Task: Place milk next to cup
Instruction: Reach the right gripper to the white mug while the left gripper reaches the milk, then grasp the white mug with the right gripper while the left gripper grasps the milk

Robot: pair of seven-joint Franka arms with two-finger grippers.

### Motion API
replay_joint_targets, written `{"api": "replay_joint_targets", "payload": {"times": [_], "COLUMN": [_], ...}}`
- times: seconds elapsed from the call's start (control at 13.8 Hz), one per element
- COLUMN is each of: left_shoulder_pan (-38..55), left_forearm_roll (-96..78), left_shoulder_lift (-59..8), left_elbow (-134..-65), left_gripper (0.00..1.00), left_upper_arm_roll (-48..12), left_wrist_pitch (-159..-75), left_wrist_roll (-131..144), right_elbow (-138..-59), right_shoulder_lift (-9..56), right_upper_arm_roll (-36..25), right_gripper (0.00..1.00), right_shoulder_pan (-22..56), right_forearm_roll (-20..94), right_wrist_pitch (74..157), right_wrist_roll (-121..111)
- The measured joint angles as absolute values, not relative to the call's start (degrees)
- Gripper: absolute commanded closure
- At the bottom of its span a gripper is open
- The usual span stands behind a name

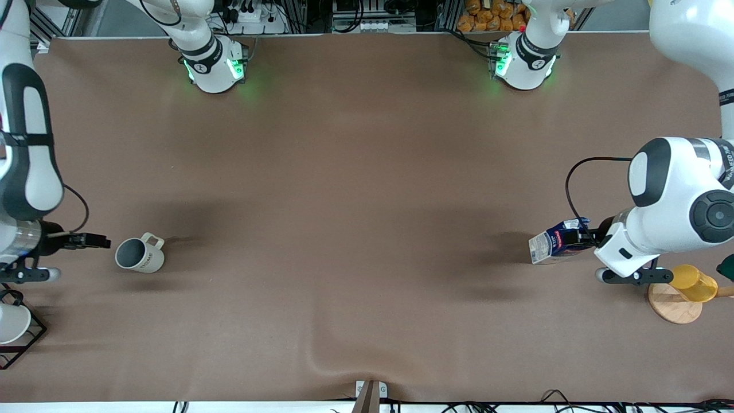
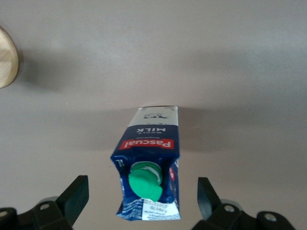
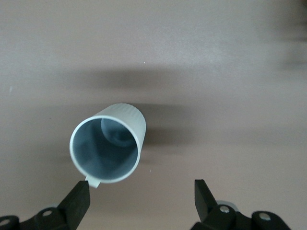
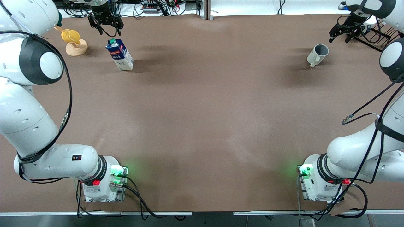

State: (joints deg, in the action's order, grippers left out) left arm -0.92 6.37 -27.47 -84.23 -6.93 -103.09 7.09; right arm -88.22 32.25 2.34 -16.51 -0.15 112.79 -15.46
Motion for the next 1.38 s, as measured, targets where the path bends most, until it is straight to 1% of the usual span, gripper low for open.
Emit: {"api": "replay_joint_targets", "payload": {"times": [0.07, 0.14, 0.22, 0.29, 0.36, 0.43, 0.51, 0.72, 0.94, 1.16, 1.38], "left_shoulder_pan": [-0.7, -0.7, -0.8, -0.9, -0.9, -0.9, -0.9, -1.0, -1.5, -1.9, -1.8], "left_forearm_roll": [6.4, 6.4, 6.4, 6.4, 6.4, 6.4, 6.4, 6.4, 6.4, 6.4, 6.4], "left_shoulder_lift": [-27.6, -28.0, -28.6, -29.2, -29.7, -30.1, -30.4, -30.6, -30.6, -30.6, -30.6], "left_elbow": [-84.2, -84.3, -84.3, -84.4, -84.5, -84.6, -84.8, -85.4, -85.7, -85.9, -86.0], "left_gripper": [0.0, 0.0, 0.0, 0.0, 0.0, 0.0, 0.0, 0.0, 0.0, 0.0, 0.03], "left_upper_arm_roll": [-7.0, -7.0, -6.9, -6.9, -6.8, -6.8, -6.9, -6.9, -6.8, -6.8, -6.9], "left_wrist_pitch": [-103.1, -103.1, -103.2, -103.3, -103.6, -103.7, -103.8, -103.8, -103.9, -103.9, -103.9], "left_wrist_roll": [7.2, 7.2, 7.2, 7.2, 7.2, 7.2, 7.2, 7.2, 7.2, 7.2, 7.2], "right_elbow": [-88.5, -88.7, -89.0, -89.3, -89.6, -89.9, -90.0, -89.9, -88.5, -84.2, -81.1], "right_shoulder_lift": [32.9, 33.7, 34.6, 35.7, 36.6, 37.4, 37.9, 38.0, 37.5, 36.9, 35.3], "right_upper_arm_roll": [2.5, 2.6, 2.6, 2.6, 2.6, 2.8, 2.9, 3.3, 3.6, 3.9, 4.3], "right_gripper": [0.19, 0.22, 0.32, 0.35, 0.53, 0.86, 1.0, 1.0, 1.0, 1.0, 1.0], "right_shoulder_pan": [-16.5, -16.5, -16.5, -16.5, -16.5, -16.5, -16.4, -15.6, -13.9, -11.2, -6.0], "right_forearm_roll": [-0.1, -0.1, -0.1, -0.1, -0.1, -0.1, -0.1, 0.0, 0.0, 0.3, 1.0], "right_wrist_pitch": [114.0, 115.3, 117.0, 118.7, 120.3, 121.4, 122.0, 121.8, 119.5, 111.5, 104.7], "right_wrist_roll": [-15.5, -15.5, -15.5, -15.5, -15.5, -15.5, -15.5, -14.8, -10.8, -3.7, 7.1]}}
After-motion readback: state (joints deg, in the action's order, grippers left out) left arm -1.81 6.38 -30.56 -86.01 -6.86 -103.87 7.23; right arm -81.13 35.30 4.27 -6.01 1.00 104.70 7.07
